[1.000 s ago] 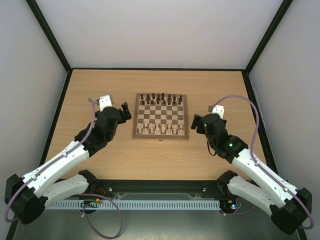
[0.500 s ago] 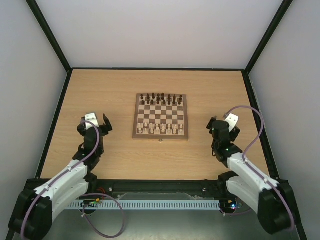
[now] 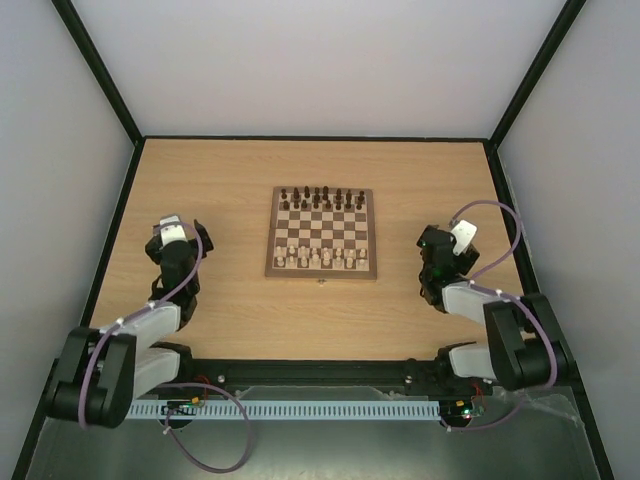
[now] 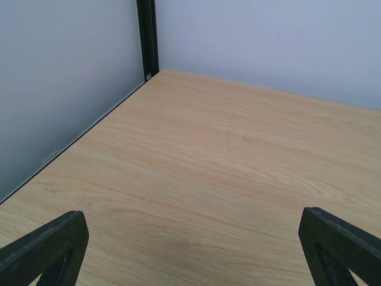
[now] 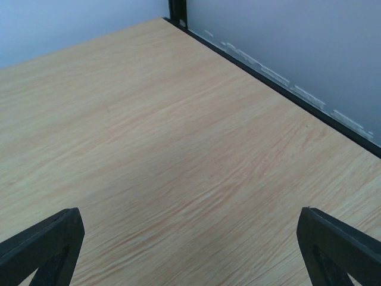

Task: Set up the chess pieces on the board
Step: Reset both arms

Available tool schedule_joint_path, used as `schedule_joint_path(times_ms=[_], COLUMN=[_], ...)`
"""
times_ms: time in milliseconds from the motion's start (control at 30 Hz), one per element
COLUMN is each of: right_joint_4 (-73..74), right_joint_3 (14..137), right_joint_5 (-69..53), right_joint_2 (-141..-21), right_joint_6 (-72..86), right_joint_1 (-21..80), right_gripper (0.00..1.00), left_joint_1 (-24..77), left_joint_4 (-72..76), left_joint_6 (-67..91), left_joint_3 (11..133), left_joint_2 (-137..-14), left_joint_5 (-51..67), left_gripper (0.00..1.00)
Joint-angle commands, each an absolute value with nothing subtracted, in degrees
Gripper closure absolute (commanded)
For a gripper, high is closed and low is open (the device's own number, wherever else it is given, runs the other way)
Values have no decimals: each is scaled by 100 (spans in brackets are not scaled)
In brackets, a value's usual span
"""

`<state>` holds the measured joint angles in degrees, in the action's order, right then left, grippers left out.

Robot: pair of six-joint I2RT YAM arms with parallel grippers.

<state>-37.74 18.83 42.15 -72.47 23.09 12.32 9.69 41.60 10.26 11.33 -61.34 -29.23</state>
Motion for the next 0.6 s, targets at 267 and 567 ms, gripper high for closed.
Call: schedule_joint_path(times_ms=[267, 567], right_joint_4=[-4192, -4300], right_joint_3=[2415, 2413], right_joint_5=[4805, 4548], right_joint_2=[-8306, -8344], right_joint_6=[2480, 2277], right_joint_1=[1154, 1156], right_gripper=[1, 1], left_joint_1=[373, 195], left_joint_4=[5231, 5045], left_joint_6=[1215, 1250], left_joint_3=[1797, 2020], left_joint_2=[-7829, -8017], left_joint_5=[-2104, -2083], left_gripper=[0, 1])
